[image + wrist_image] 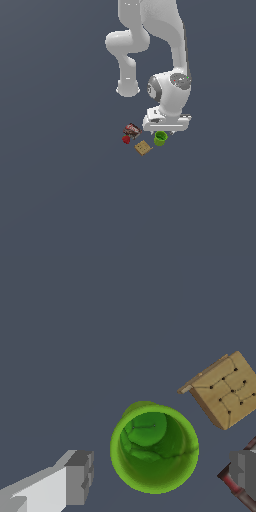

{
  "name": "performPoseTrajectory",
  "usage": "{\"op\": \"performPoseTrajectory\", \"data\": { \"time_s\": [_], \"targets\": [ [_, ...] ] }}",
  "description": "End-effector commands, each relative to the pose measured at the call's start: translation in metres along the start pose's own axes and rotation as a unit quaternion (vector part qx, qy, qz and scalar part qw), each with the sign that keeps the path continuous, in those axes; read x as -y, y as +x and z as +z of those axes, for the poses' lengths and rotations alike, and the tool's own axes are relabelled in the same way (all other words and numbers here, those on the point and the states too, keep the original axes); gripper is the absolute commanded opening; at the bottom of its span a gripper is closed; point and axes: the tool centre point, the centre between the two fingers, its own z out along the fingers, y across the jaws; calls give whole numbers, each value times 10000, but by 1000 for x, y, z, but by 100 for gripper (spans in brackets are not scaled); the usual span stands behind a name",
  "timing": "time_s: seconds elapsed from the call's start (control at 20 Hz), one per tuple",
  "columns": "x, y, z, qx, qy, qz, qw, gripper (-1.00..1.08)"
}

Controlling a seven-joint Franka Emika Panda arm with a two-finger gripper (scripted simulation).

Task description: Pick up a designated object from a clutter of objects.

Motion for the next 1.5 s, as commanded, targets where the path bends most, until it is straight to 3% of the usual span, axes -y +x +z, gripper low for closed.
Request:
{"op": "performPoseTrajectory", "data": {
  "time_s": [0.0, 0.7, 0.75, 1.45],
  "targets": [
    [0, 0, 5, 3, -1, 0, 10000, 100],
    [1, -1, 49, -1, 3, 1, 10000, 100],
    [1, -1, 49, -1, 3, 1, 10000, -100],
    [-2, 0, 44, -6, 4, -4, 10000, -100]
  ]
}}
